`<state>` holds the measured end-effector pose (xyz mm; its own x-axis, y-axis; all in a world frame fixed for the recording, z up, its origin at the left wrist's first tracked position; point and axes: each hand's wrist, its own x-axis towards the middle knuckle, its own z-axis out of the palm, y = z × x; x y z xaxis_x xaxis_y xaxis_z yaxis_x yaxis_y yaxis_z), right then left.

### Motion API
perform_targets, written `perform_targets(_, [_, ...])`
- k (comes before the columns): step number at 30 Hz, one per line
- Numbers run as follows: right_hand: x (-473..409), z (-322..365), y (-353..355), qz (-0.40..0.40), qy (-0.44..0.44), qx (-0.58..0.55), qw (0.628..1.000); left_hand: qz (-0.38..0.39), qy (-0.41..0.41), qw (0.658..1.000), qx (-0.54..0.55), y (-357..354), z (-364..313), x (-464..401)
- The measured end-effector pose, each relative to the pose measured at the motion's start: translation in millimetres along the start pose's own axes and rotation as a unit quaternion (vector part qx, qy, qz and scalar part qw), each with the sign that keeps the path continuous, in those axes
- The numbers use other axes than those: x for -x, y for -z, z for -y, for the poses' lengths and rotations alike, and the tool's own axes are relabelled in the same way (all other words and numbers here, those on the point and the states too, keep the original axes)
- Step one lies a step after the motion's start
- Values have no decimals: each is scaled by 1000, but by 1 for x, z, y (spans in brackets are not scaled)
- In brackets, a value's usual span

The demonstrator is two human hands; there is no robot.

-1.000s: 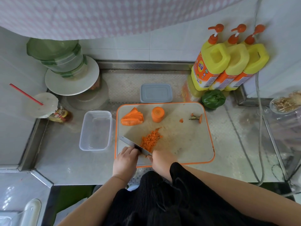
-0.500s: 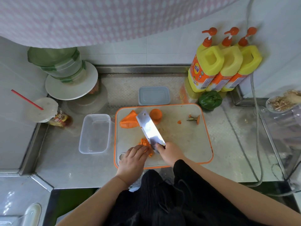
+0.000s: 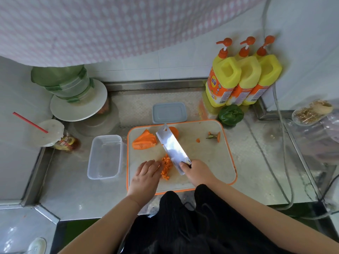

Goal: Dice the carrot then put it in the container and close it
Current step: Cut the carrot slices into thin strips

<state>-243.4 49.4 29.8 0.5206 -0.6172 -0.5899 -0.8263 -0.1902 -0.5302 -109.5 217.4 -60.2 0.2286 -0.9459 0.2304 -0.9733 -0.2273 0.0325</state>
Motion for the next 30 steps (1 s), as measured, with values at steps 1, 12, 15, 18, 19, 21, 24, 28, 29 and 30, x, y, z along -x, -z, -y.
perform_targets(1, [1, -2, 1, 5, 3, 16, 1000, -8, 10, 1000, 5, 3, 0, -3])
perform_targets(12, [2, -10, -1, 3, -8, 27, 1000, -34, 54, 997, 45, 12, -5, -23])
perform_targets(15, [0, -14, 3, -10, 0, 63, 998, -17, 124, 988, 90, 25, -3, -33])
perform_targets(18, [-2, -18, 5, -10, 6, 97, 995, 34, 232, 956, 177, 38, -1, -45])
perform_targets(19, [-2, -19, 5, -9, 5, 103, 995, 52, 260, 944, 195, 41, 0, -48])
perform_targets(21, [-2, -22, 8, -5, 10, 131, 991, 72, 290, 932, 206, 44, 0, -52])
perform_targets(24, [2, -29, 14, -16, 46, 211, 976, 67, 328, 910, 245, 45, -1, -50])
perform_targets(28, [9, -36, 10, -67, 93, 290, 950, 19, 342, 897, 278, 41, -2, -37])
perform_targets(29, [11, -37, 9, -71, 99, 294, 948, 5, 364, 888, 283, 41, -2, -33])
perform_targets(30, [12, -38, 8, -72, 102, 290, 949, -9, 390, 874, 290, 41, -2, -30])
